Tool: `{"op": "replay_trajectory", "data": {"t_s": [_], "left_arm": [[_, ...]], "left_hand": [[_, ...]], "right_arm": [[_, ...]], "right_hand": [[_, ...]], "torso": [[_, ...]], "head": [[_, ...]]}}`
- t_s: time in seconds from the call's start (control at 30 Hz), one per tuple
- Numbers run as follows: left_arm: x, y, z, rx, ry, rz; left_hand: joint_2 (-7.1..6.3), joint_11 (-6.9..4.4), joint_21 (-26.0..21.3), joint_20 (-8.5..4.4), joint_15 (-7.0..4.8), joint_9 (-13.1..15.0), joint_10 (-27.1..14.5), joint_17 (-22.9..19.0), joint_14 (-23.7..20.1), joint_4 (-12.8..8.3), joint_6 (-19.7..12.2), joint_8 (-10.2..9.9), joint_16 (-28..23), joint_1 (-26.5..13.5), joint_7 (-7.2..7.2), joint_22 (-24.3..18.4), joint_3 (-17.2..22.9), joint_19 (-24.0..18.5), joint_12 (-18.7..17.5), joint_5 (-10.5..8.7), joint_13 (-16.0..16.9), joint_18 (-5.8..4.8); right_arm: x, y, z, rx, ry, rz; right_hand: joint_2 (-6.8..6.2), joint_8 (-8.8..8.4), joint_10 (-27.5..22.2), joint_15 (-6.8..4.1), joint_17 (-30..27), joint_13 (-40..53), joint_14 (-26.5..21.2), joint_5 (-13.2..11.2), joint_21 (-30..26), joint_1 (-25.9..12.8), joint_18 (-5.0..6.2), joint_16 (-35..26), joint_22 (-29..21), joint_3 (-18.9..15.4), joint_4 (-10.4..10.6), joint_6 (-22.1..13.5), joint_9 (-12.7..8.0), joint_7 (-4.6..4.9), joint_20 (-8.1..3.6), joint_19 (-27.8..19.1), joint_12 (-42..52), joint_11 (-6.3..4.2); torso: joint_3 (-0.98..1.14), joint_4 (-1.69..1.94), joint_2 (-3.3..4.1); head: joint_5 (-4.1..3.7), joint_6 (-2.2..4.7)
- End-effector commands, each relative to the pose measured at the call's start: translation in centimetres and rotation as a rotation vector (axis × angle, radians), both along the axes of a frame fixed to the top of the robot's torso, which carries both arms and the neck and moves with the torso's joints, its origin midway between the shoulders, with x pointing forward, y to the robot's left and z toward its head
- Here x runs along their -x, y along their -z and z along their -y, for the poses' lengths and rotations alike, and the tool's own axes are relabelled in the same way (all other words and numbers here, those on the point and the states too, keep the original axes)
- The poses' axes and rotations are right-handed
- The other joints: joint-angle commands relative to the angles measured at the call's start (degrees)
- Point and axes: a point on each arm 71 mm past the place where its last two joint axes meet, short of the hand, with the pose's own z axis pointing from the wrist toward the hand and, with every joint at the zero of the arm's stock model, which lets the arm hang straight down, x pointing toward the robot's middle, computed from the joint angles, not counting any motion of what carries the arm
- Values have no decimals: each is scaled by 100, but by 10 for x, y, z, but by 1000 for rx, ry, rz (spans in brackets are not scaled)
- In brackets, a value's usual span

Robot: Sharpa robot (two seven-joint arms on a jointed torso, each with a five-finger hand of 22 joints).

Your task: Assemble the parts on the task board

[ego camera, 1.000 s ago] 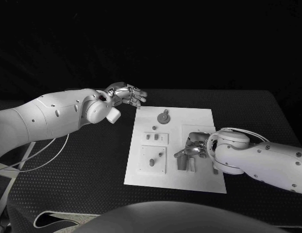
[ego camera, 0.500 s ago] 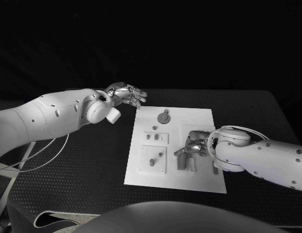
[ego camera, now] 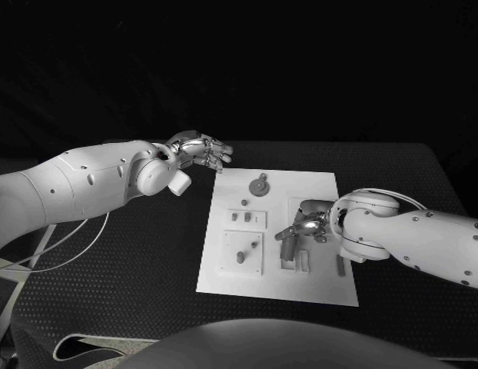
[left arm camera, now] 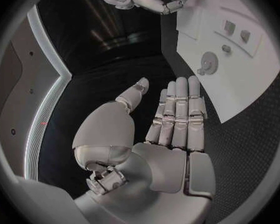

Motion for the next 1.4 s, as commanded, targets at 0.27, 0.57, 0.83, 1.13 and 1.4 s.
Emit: {"op": "replay_trajectory", "data": {"t_s": [0.27, 0.57, 0.83, 1.13, 1.4], "left_arm": [[0, -1, 2, 4, 22, -4], [0, -1, 3, 6, 26, -4], [0, -1, 4, 6, 28, -4], [0, -1, 4, 6, 27, -4], [0, 0, 4, 5, 27, -4]], "left_hand": [[-69, 8, -37, 7, 52, -10, -43, 9, 0, 16, -48, 20, -35, -5, 9, 7, -4, -4, -22, -3, -9, 80], [-70, 8, -39, 7, 52, -10, -43, 12, 0, 18, -49, 21, -37, -4, 9, 8, -4, -5, -22, -3, -9, 80], [-69, 8, -40, 7, 53, -11, -44, 15, 0, 20, -51, 22, -39, -3, 9, 8, -3, -4, -22, -3, -9, 80], [-70, 8, -41, 8, 53, -11, -45, 18, 0, 21, -52, 24, -41, -2, 10, 9, -3, -4, -21, -3, -9, 81], [-70, 9, -42, 8, 53, -11, -45, 20, 0, 23, -53, 25, -42, -2, 10, 10, -2, -4, -22, -3, -9, 81]], "right_arm": [[9, 8, 0, 31, -62, -200], [6, 9, -3, 36, -62, -201], [2, 9, -5, 44, -63, -168], [0, 10, -6, 62, -71, -157], [-5, 11, -4, 83, -68, -123]], "right_hand": [[72, -2, 30, -12, -45, 22, -100, 15, -30, 191, 72, -26, 66, 769, -752, -44, 4, 27, 7, -43, -40, 5], [84, -9, 9, -5, -59, 32, -130, 15, -33, 185, 72, -24, 72, 758, -744, -67, 5, 38, 19, -59, -50, 16], [80, -9, 4, -2, -45, 36, -129, 15, -32, 179, 72, -23, 75, 751, -744, -69, 6, 40, 23, -62, -51, 19], [85, -8, 2, -1, -45, 39, -133, 15, -30, 179, 72, -22, 77, 749, -744, -70, 8, 41, 25, -62, -52, 20], [87, -8, 1, 0, -56, 41, -141, 15, -29, 177, 72, -21, 78, 748, -743, -71, 8, 42, 26, -62, -52, 21]], "torso": [[-2, -6, -3], [5, -6, -2], [3, 1, -1], [0, 0, -1], [4, -1, -2]], "head": [[3, 0], [3, 0], [-4, 0], [0, 0], [4, 0]]}}
